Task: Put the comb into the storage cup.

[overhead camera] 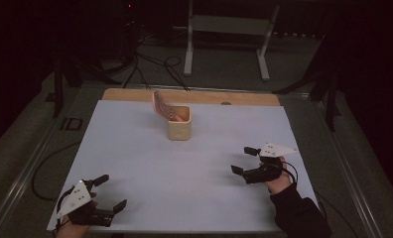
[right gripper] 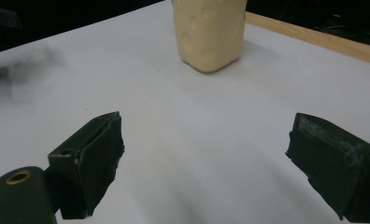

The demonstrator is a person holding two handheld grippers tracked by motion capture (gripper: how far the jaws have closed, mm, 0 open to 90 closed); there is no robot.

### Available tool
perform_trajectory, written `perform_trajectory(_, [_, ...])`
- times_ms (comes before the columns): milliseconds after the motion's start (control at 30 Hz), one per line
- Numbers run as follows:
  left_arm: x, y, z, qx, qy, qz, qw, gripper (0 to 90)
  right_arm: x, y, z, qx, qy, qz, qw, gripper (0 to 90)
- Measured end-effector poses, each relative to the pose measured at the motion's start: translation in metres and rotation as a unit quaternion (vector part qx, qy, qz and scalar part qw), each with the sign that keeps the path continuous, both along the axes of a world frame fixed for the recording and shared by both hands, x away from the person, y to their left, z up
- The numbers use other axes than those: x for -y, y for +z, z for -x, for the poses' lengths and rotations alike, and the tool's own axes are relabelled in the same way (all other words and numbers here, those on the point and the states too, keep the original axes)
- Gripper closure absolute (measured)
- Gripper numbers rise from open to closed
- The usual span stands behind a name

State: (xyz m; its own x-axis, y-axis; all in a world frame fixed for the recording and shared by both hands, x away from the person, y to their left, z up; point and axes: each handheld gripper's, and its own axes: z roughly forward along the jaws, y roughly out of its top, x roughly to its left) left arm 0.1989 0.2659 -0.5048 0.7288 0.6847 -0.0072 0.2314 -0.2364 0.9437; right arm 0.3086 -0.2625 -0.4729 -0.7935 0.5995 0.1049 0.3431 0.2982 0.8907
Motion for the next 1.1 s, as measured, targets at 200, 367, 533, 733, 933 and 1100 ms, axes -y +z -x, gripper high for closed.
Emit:
perform_trajectory(200, [0.0, 0.0, 0.0, 0.0, 0.0, 0.0, 1.0, 0.0, 0.011, -0.006, 0.012, -0.004, -0.01, -0.004, 0.9999, 10.3])
perform_trajectory(367, [0.0, 0.0, 0.0, 0.0, -0.001, 0.0, 1.0, 0.0, 0.018, -0.013, 0.021, -0.005, -0.015, 0.003, 0.9999, 10.3])
perform_trajectory(533, [0.001, 0.0, 0.0, 0.0, -0.001, 0.0, 1.0, 0.0, 0.025, -0.021, 0.028, -0.008, -0.02, 0.01, 0.9997, 10.3])
perform_trajectory(733, [0.001, 0.0, 0.0, -0.001, -0.003, 0.0, 1.0, 0.0, 0.035, -0.029, 0.04, 0.002, -0.034, 0.022, 0.9992, 10.4])
perform_trajectory(933, [0.001, -0.001, 0.0, -0.002, -0.003, 0.0, 1.0, 0.0, 0.042, -0.032, 0.046, 0.003, -0.046, 0.028, 0.9986, 10.4])
perform_trajectory(1100, [0.001, -0.001, 0.0, -0.002, -0.004, 0.0, 1.0, 0.0, 0.045, -0.035, 0.05, -0.004, -0.057, 0.039, 0.9976, 10.4])
